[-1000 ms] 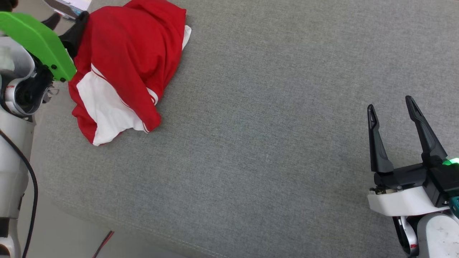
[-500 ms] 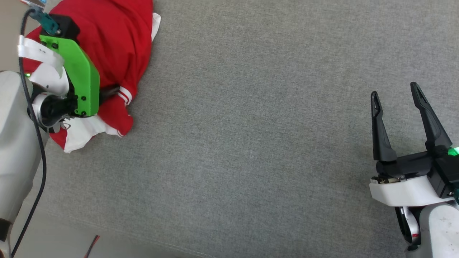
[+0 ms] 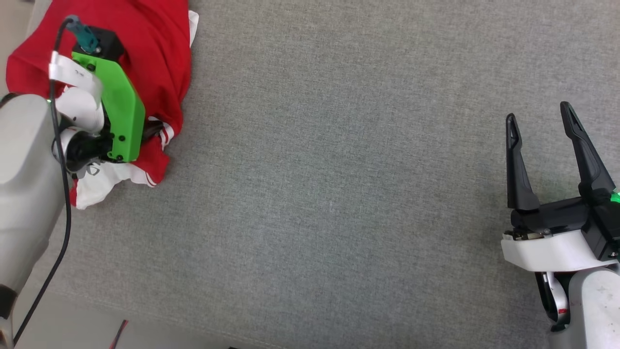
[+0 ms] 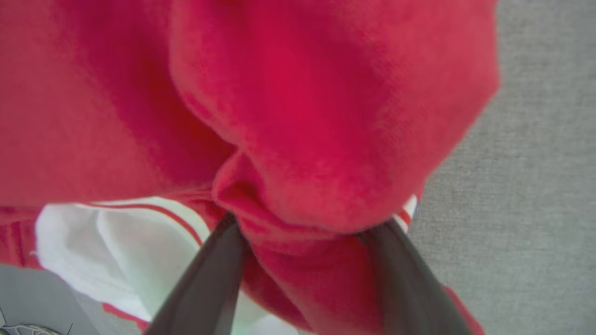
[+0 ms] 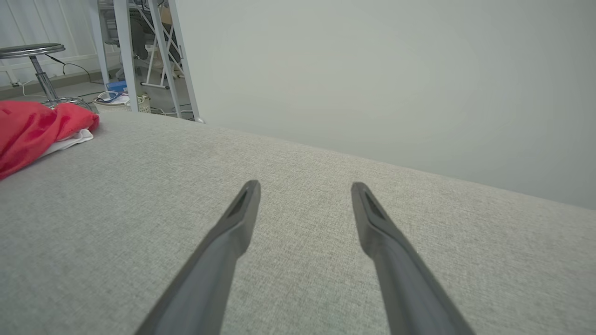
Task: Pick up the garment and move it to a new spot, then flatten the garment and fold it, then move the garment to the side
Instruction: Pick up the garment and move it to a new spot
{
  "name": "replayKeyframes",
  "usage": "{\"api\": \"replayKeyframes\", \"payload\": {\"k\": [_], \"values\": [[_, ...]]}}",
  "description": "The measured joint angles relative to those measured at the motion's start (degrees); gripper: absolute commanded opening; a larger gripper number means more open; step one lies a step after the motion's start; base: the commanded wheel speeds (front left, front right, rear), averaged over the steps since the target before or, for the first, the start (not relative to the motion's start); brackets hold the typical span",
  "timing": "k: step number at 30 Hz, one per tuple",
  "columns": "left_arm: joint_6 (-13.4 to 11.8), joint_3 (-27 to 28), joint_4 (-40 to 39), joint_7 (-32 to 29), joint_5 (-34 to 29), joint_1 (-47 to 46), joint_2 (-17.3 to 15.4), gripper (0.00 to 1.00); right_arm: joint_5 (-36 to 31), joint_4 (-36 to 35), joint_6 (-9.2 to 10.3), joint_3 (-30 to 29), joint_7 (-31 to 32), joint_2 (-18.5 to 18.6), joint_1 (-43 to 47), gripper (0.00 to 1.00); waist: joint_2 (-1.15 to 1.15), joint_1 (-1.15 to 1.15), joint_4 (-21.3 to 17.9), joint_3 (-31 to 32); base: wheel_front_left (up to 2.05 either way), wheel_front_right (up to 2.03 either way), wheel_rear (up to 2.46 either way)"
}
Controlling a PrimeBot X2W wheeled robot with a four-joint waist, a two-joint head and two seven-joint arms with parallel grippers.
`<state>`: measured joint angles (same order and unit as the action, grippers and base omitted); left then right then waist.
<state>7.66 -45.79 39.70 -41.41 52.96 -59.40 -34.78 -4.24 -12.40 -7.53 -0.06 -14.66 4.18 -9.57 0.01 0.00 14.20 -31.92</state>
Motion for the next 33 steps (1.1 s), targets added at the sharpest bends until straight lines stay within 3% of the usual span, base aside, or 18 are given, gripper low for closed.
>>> {"api": "replayKeyframes", "payload": {"k": [7, 13, 24, 33], "values": [[0.1, -3.9, -0.4, 7.1, 0.8, -0.2, -0.1, 0.0, 0.8, 0.7, 0.0, 0.1, 0.0, -0.4, 0.1, 1.0, -0.01, 0.0, 0.5, 3.2, 0.0, 0.0, 0.0], [0.1, -6.7, -6.0, 15.3, 0.2, -1.7, -2.7, 0.0, 2.1, 1.2, 0.0, -0.2, 0.0, -1.0, 1.1, 1.0, -0.01, 0.0, 0.9, 7.5, 0.0, 0.0, 0.0], [0.1, -10.3, -16.0, 21.4, -1.1, -7.8, -4.5, 0.0, 6.5, 1.8, 0.0, -0.7, 0.0, -1.5, 3.1, 1.0, -0.01, 0.0, -0.6, 14.4, 0.0, 0.0, 0.0], [0.1, -14.1, -20.0, 24.0, -3.6, -13.6, 1.1, 0.0, 9.2, 1.8, 0.0, -2.1, 0.0, -1.5, 3.7, 1.0, 0.0, 0.0, -6.8, 15.8, 0.0, 0.0, 0.0]]}}
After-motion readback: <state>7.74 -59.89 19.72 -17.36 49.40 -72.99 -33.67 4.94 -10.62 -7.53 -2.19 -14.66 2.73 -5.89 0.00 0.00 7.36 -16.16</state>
